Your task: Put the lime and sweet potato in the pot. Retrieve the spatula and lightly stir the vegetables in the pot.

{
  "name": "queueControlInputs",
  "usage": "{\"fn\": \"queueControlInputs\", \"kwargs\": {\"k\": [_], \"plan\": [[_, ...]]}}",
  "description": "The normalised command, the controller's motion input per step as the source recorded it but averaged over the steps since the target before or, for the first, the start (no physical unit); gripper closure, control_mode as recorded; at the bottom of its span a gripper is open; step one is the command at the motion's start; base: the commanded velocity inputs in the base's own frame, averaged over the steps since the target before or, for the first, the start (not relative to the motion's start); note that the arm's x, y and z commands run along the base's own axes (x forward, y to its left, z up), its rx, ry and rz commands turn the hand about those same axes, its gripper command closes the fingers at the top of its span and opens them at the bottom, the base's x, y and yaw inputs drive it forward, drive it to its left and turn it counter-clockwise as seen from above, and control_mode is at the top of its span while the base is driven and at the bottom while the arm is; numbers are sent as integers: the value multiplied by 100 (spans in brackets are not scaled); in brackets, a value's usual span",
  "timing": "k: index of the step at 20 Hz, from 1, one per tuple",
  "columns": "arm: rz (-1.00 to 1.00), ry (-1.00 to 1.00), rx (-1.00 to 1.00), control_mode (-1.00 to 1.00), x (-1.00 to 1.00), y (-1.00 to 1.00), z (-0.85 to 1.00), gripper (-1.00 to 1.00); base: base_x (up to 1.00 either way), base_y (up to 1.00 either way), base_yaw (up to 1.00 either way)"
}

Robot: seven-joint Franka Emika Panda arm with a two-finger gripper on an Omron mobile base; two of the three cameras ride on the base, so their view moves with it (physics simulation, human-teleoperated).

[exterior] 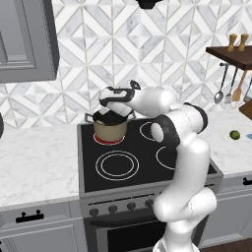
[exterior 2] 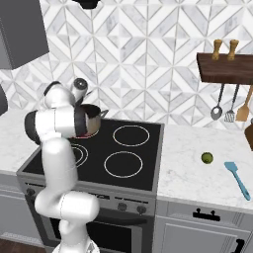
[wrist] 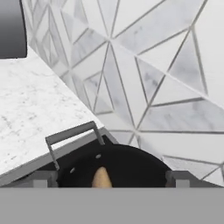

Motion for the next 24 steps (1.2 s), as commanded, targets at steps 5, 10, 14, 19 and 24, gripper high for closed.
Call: {"fn": "queueControlInputs", "kwargs": {"k": [5, 10, 14, 19, 24], "plan": [[0, 0, -5, -100, -90, -69, 32, -100, 0, 0, 0], [-6, -1, -3, -100, -88, -63, 0, -100, 0, 0, 0], [-11, -5, -8, -100, -61, -72, 0, -100, 0, 0, 0], [-21, 4, -16, -100, -17, -98, 0, -100, 0, 0, 0], [-30, 17, -16, -100, 0, -100, 0, -100, 0, 0, 0]]}}
